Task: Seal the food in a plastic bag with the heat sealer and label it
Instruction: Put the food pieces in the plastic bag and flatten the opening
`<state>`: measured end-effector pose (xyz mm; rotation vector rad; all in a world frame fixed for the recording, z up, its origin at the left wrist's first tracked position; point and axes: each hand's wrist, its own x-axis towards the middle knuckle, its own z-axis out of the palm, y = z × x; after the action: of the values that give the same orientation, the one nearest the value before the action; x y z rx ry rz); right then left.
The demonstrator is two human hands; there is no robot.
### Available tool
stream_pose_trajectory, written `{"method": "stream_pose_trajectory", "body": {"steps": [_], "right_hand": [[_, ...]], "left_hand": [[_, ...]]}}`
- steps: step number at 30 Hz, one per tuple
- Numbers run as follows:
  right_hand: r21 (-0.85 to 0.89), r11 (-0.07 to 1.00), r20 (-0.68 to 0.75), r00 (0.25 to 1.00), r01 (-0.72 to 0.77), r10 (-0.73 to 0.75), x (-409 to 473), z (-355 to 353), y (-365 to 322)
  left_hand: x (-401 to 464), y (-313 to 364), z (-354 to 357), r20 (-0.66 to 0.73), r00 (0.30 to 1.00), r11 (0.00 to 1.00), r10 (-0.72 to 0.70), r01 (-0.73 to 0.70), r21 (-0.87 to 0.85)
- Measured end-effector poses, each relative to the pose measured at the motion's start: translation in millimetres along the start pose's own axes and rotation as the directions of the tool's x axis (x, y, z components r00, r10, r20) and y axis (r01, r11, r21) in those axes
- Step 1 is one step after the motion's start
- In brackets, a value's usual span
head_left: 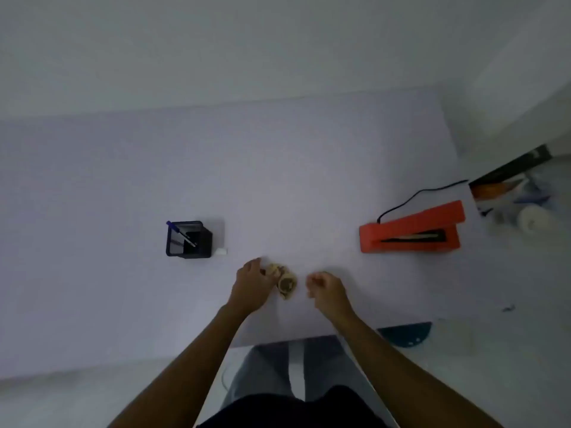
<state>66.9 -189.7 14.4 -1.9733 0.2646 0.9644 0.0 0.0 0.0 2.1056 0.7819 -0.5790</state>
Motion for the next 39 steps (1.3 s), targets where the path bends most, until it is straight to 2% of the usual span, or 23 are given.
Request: {"method": "stream_pose_trajectory", "body": {"steps": [3,6,9,13,16,20,23,28,32,36,39], "right_hand": [[0.014,0.994,-0.083,0.991,-0.108,0.109,1,3,18],[0.130,0.979,-0.040,0.986,-0.158,0.164,0,5,15],[0.159,0.981,0.006,0.994,-0.108,0.109,5,2,7],[0.113,0.993,0.025,0.999,0.018,-0.021,10,-7,4],[0.103,0.984,0.050,0.987,0.147,-0.153,10,-12,9],[0.055,0.957,0.060,0.955,0.287,-0.290,-2,-17,15],[0.042,0.948,0.050,0.947,0.315,-0.316,-12,-18,23],[-0.038,0.929,0.040,0.930,0.367,-0.366,-19,-17,29],[-0.071,0.933,0.085,0.934,0.353,-0.347,-18,-16,20],[-0.190,0.916,0.158,0.932,0.352,-0.325,-11,-17,11],[-0.255,0.886,0.195,0.918,0.388,-0.346,-7,-13,7]], "left_hand": [[-1,0,3,-0.060,0.998,1.000,0.003,-0.005,-0.023],[-6,9,-1,-0.039,0.999,0.998,0.010,-0.012,-0.066],[-8,13,-3,0.007,1.000,0.994,-0.011,0.012,-0.106],[-10,7,-3,0.033,0.999,0.990,-0.022,0.026,-0.137],[-13,5,-3,-0.017,0.996,0.985,0.083,-0.085,-0.147],[-22,5,-2,-0.061,0.959,0.947,0.276,-0.282,-0.154],[-29,5,-2,-0.082,0.932,0.921,0.354,-0.362,-0.143],[-32,-6,4,-0.054,0.912,0.901,0.406,-0.409,-0.143],[-30,2,6,0.006,0.931,0.930,0.364,-0.363,-0.061],[-21,5,12,0.095,0.939,0.939,0.331,-0.338,0.066],[-17,8,14,0.092,0.929,0.930,0.357,-0.363,0.054]]}}
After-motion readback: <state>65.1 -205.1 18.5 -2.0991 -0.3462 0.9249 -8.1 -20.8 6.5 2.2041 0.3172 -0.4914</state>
